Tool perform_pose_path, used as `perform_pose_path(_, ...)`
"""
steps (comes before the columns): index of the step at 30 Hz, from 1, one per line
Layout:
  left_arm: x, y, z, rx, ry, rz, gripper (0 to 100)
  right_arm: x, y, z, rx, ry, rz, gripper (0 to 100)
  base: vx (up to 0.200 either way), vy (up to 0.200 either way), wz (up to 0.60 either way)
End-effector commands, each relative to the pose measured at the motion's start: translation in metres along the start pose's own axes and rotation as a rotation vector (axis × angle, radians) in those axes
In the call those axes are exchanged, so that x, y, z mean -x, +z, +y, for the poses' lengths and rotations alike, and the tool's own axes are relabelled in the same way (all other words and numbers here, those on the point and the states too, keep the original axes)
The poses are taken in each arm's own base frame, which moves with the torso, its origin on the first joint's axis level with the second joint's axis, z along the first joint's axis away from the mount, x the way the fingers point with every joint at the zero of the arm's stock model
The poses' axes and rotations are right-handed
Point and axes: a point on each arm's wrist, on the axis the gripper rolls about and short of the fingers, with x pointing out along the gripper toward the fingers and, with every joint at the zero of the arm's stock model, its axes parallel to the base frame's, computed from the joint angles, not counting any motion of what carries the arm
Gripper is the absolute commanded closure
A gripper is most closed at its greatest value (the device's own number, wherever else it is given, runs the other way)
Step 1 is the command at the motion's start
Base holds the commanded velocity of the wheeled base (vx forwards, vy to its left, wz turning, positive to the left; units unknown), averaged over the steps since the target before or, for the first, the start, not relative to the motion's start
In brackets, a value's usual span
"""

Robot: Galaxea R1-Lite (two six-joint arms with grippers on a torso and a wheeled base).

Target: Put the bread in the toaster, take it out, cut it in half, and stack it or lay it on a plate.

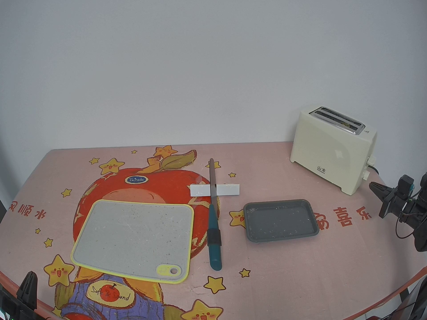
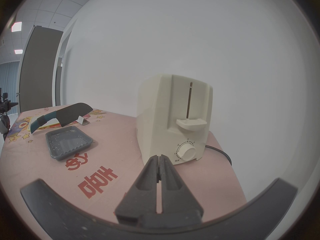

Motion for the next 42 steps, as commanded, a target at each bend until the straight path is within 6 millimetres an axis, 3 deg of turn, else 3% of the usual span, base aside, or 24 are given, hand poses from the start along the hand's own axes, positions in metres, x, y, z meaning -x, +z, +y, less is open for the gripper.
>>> perform_pose_path(1,-0.001,-0.005,0.000,0.000,0.001,0.010,100,-0.003,0.001,-0.001,0.006,-0.001,-0.007,100,0.000,0.000,0.00)
perform_pose_path(22,-0.001,-0.005,0.000,0.000,0.001,0.010,100,-0.027,-0.006,-0.014,-0.023,-0.046,-0.013,100,0.000,0.000,0.00)
perform_pose_path(42,-0.001,-0.005,0.000,0.000,0.001,0.010,100,-0.034,-0.004,-0.017,-0.025,-0.043,-0.030,100,0.000,0.000,0.00)
